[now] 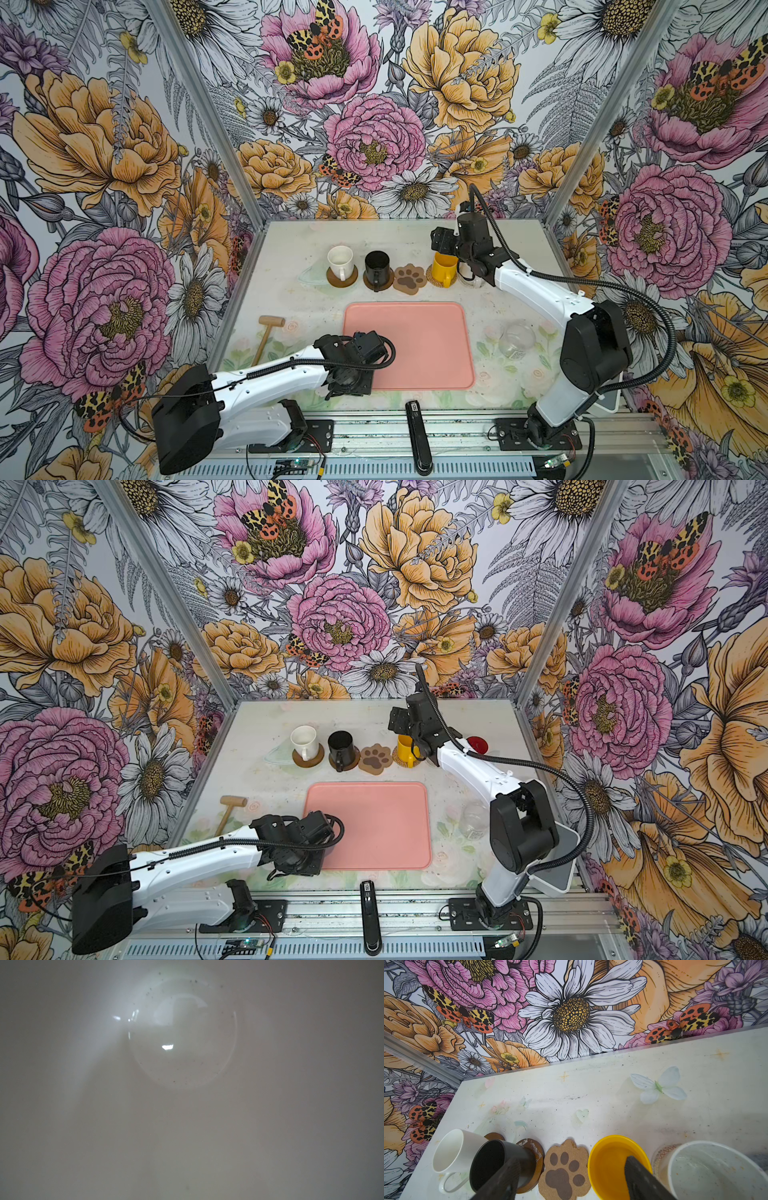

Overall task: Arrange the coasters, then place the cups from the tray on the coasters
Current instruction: 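Close the left gripper on the lavender mug's rim, then lift the lavender mug with the left gripper and carry it toward the paw coaster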

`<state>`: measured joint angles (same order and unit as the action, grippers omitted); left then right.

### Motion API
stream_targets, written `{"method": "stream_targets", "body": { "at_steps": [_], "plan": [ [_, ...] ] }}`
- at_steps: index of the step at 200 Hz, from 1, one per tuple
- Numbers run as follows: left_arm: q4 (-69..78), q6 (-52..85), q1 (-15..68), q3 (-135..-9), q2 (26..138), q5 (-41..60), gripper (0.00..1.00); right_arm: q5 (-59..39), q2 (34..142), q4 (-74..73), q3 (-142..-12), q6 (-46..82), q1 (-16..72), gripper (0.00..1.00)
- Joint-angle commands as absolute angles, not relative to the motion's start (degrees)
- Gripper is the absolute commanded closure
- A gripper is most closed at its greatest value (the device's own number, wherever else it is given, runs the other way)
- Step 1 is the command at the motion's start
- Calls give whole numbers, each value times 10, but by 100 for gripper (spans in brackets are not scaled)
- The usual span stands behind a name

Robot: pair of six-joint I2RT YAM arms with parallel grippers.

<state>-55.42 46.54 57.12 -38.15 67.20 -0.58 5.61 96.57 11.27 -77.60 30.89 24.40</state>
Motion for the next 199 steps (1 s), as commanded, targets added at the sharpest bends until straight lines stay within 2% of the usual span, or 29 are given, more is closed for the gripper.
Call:
{"method": "stream_targets", "body": {
  "at_steps": [1, 15, 113, 199],
  "plan": [
    [-539, 461, 567, -389, 680, -5, 91, 51, 973, 105, -787, 315, 240, 19],
    [-539, 461, 567, -390, 681, -7, 100, 51, 972, 105, -787, 315, 240, 19],
    [-539, 435, 566, -451, 688, -50, 100, 47, 972, 105, -786, 316, 239, 19],
    [-521, 380, 551, -523, 793, -77, 100, 51, 955, 102, -768, 315, 229, 19]
  ]
}}
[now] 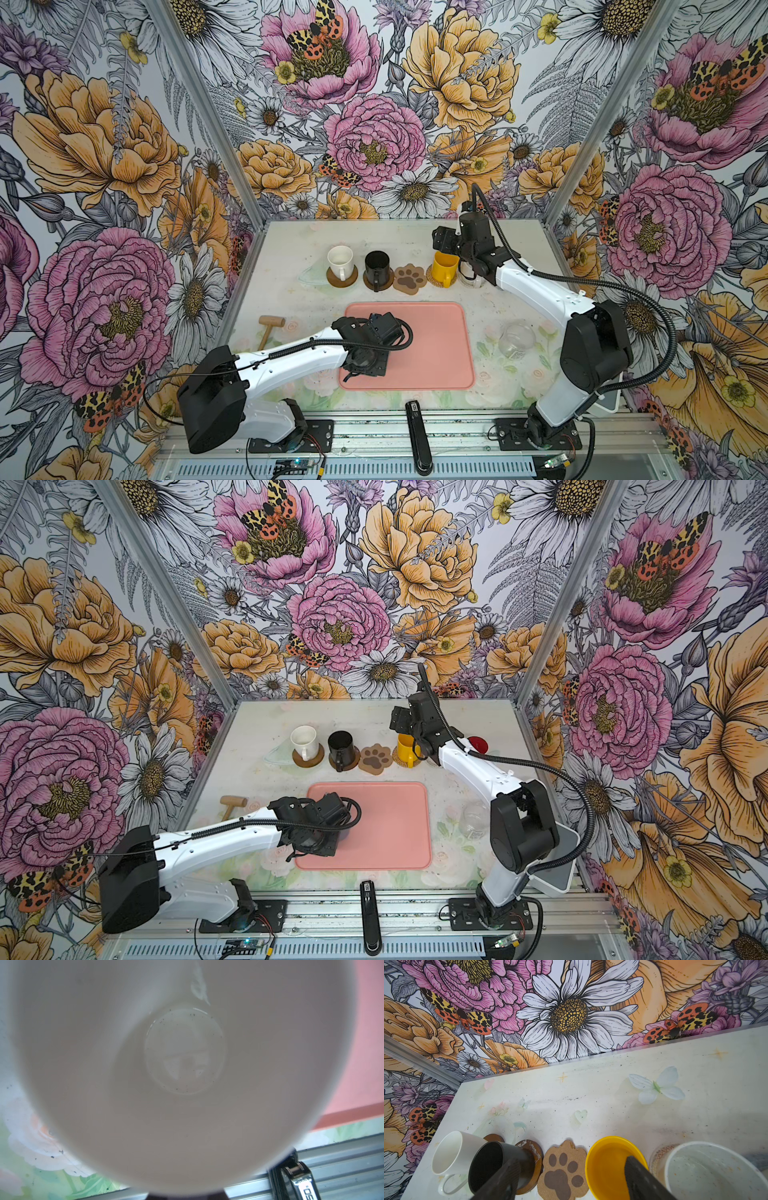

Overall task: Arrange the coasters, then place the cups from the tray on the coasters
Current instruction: 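Lift the lavender mug with the left gripper and carry it toward the paw coaster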

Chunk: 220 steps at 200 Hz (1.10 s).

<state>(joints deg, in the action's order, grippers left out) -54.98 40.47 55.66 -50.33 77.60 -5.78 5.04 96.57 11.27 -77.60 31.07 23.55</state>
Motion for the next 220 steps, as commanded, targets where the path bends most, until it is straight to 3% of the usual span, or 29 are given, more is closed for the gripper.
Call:
{"method": "stream_targets", "body": {
  "at_steps": [1, 109, 194, 220],
  "plan": [
    [-521, 380, 552, -523, 794, -77, 100, 51, 955, 102, -768, 315, 229, 19],
    [-505, 382, 548, -521, 832, -78, 100, 41, 956, 94, -761, 322, 219, 19],
    [-505, 385, 547, -521, 833, -77, 75, 39, 954, 94, -757, 322, 216, 19],
    [-505, 387, 548, -520, 830, -77, 72, 39, 953, 93, -756, 322, 215, 19]
  ]
}}
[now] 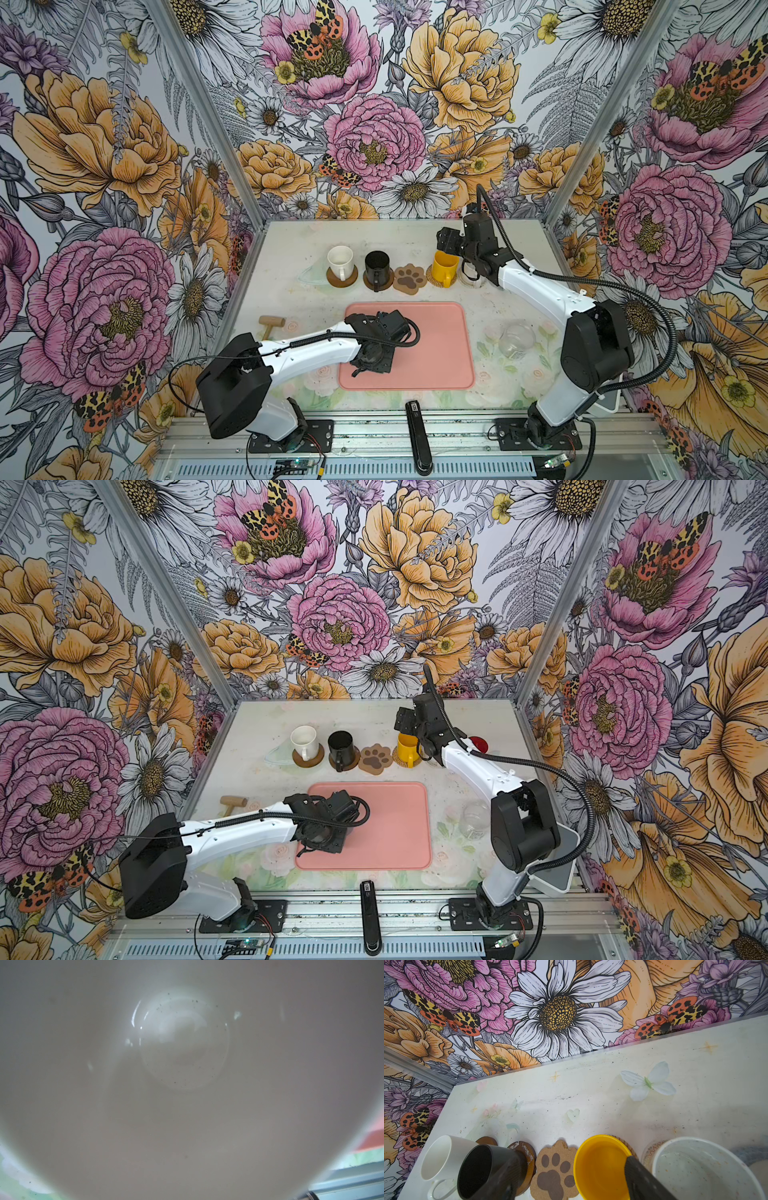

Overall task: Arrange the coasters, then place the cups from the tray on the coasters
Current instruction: 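Lift the lavender mug with the left gripper and carry it toward the paw coaster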

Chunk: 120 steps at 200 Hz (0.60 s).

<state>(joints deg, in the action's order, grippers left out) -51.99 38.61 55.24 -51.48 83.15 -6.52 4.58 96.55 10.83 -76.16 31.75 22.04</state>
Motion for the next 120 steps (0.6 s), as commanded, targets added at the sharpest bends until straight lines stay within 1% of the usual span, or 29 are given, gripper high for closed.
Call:
{"method": "stream_targets", "body": {
  "at_steps": [1, 65, 120],
  "plan": [
    [-505, 387, 548, -520, 830, -77, 72, 39, 953, 94, -756, 322, 215, 19],
    [-503, 394, 545, -522, 829, -92, 67, 39, 952, 93, -754, 323, 214, 19],
    [-478, 413, 542, -515, 823, -100, 68, 39, 952, 93, -753, 323, 213, 19]
  ]
}}
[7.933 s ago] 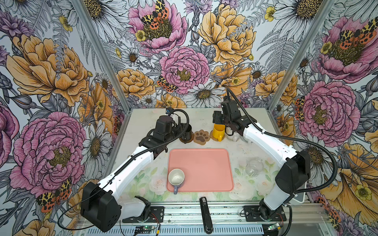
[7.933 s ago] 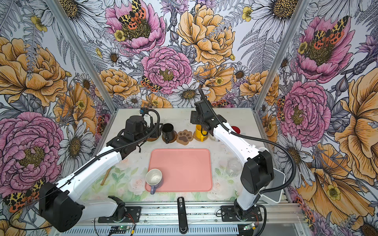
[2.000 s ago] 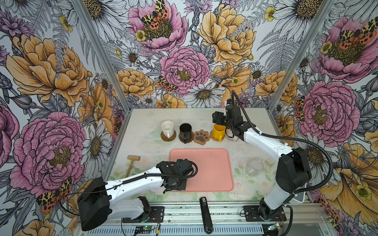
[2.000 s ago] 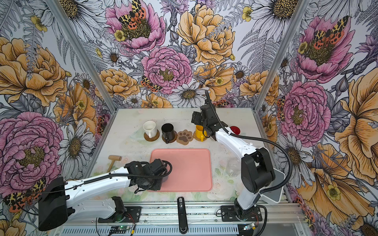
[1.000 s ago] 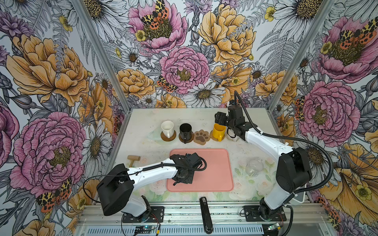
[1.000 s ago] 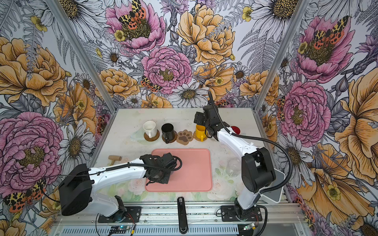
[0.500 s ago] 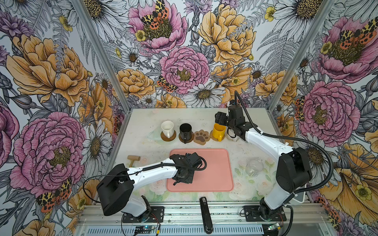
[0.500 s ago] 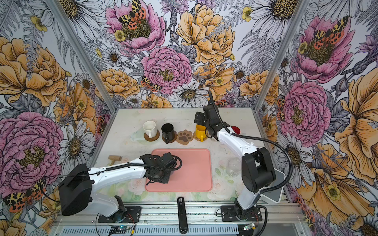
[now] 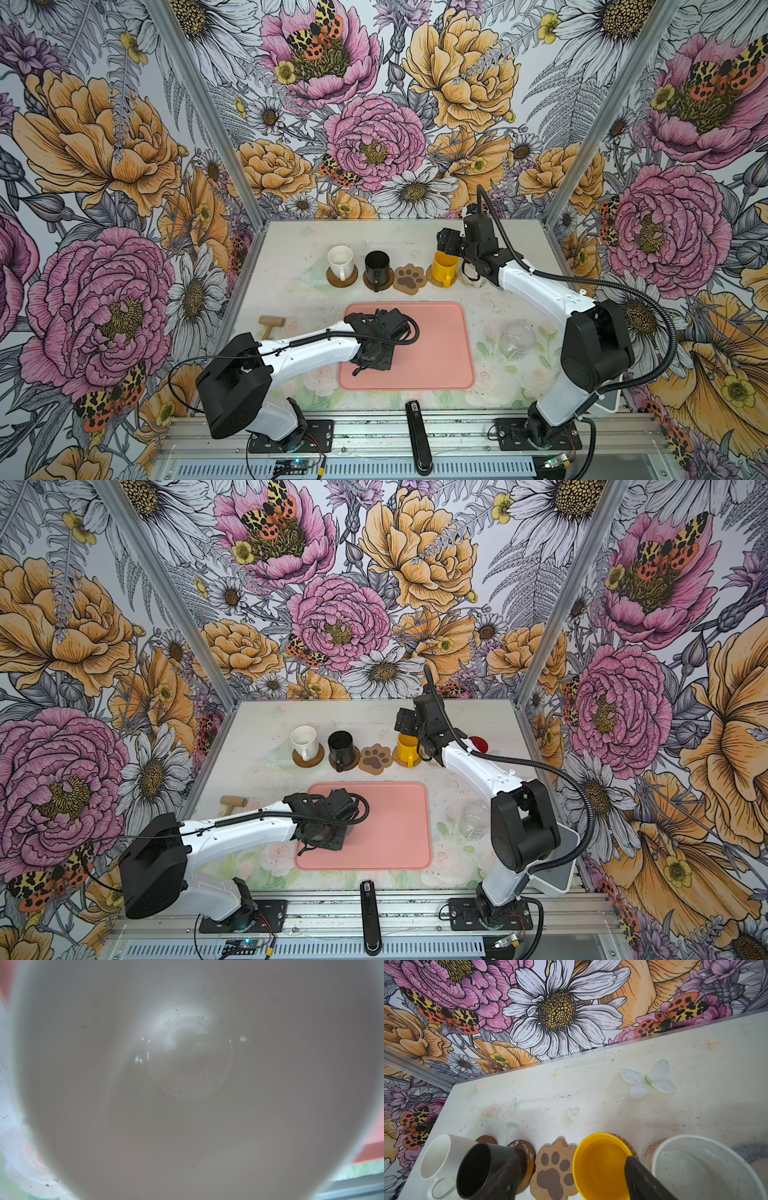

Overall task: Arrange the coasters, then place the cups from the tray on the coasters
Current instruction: 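Lift the lavender mug with the left gripper and carry it toward the paw coaster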

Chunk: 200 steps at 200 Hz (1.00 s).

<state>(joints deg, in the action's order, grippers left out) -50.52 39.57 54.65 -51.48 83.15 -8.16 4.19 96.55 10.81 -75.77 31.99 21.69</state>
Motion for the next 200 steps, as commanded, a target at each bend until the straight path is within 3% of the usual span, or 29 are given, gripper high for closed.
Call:
{"method": "stream_targets", "body": {
  "at_steps": [1, 38, 76, 93, 200],
  "plan": [
    [-478, 413, 542, -515, 823, -100, 68, 39, 952, 92, -753, 323, 213, 19],
    [-465, 418, 541, -509, 824, -98, 71, 39, 953, 92, -753, 323, 212, 19],
    [-465, 422, 539, -505, 828, -100, 88, 39, 953, 92, -753, 324, 212, 19],
    [-465, 422, 538, -503, 828, -101, 100, 39, 953, 92, -753, 324, 211, 19],
    [-466, 409, 528, -534, 744, -171, 100, 37, 955, 92, -753, 326, 211, 19]
  ]
}}
